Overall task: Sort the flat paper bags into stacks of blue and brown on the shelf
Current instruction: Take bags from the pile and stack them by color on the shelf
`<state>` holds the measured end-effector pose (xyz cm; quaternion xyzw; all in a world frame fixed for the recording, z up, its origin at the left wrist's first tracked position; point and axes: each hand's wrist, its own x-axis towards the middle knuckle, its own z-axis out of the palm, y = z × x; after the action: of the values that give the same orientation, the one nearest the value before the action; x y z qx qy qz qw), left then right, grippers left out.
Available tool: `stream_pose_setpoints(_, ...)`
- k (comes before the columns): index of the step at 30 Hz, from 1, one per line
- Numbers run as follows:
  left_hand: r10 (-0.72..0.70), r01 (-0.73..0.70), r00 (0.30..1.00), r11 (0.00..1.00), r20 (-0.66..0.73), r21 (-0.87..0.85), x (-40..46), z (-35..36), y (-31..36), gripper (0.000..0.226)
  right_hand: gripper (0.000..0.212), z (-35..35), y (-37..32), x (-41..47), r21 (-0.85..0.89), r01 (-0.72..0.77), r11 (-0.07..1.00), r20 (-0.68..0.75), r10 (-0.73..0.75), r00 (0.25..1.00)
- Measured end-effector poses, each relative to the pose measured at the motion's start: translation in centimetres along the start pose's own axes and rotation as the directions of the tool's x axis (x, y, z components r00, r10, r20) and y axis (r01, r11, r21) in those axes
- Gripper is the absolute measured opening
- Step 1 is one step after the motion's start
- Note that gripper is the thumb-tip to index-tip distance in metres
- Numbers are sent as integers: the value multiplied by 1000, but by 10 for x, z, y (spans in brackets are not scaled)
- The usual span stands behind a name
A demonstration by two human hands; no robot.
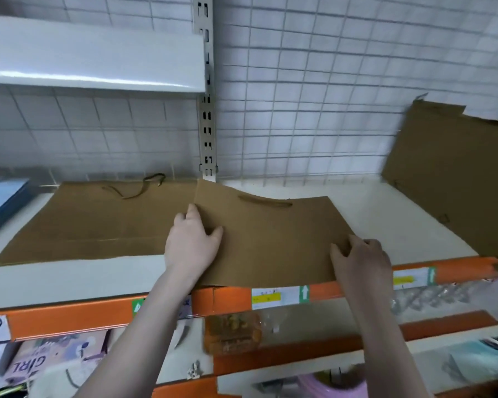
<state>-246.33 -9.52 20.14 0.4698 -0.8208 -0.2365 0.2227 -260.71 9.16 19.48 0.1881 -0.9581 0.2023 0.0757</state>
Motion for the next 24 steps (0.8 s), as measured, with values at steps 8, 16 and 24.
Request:
stream_pose_setpoints(8, -65, 64, 998, 995, 20, 78, 16, 48, 38, 63, 41, 6, 33, 56, 18, 6, 1000, 60, -7, 998)
stream_pose_setpoints(16, -98, 84, 995, 956, 35, 282, 39, 81, 53, 56, 41, 23, 44, 107, -25, 109, 994, 90, -106, 990)
stream_pose_setpoints(24, -100, 66, 992, 926, 74, 373, 63, 90, 42, 55, 41, 43, 32, 123, -146, 226, 963, 126, -209, 970)
